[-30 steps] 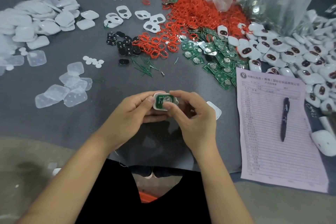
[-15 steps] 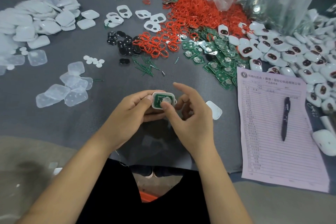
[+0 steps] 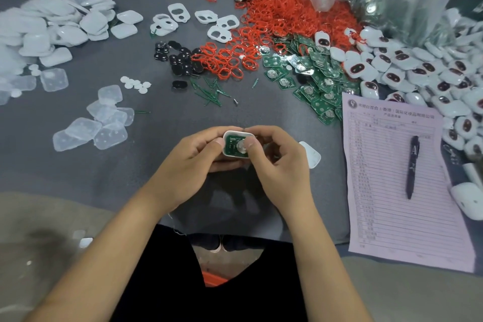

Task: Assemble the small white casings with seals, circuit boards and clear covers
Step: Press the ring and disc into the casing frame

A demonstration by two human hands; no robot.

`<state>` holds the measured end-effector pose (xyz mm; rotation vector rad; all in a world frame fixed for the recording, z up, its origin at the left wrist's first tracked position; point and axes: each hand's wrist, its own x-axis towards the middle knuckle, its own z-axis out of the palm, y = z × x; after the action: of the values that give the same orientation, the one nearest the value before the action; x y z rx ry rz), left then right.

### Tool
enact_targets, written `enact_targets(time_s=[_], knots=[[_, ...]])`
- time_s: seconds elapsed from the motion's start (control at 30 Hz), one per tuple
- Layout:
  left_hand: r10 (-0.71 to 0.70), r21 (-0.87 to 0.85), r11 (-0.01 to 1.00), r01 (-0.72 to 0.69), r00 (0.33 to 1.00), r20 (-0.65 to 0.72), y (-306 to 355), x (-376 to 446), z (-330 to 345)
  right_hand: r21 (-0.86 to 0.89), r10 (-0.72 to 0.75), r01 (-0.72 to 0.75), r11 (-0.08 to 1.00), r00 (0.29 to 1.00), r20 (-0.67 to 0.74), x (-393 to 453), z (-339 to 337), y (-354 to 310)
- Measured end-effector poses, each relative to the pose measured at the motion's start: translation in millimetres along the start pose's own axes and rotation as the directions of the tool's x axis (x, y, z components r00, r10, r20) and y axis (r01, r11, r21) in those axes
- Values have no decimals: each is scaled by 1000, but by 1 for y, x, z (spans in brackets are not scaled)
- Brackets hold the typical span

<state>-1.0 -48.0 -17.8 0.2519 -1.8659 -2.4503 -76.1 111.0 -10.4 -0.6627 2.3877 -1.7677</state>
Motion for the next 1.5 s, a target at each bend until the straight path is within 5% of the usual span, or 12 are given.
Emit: enact_targets(time_s=[0.47,0.87,1.5], knots=[[46,198,979,-59,996,70,0,-4,-1,-53,2,-2,999,1000,2,0,4,1],[9,146,989,2,997,-72,5,-2,6,82,12,-20,996,994,107,0,-4,2],[19,205,979,-19,1000,-2,6,-5,2,95,-1,-18,995,982,188,2,-12,2]])
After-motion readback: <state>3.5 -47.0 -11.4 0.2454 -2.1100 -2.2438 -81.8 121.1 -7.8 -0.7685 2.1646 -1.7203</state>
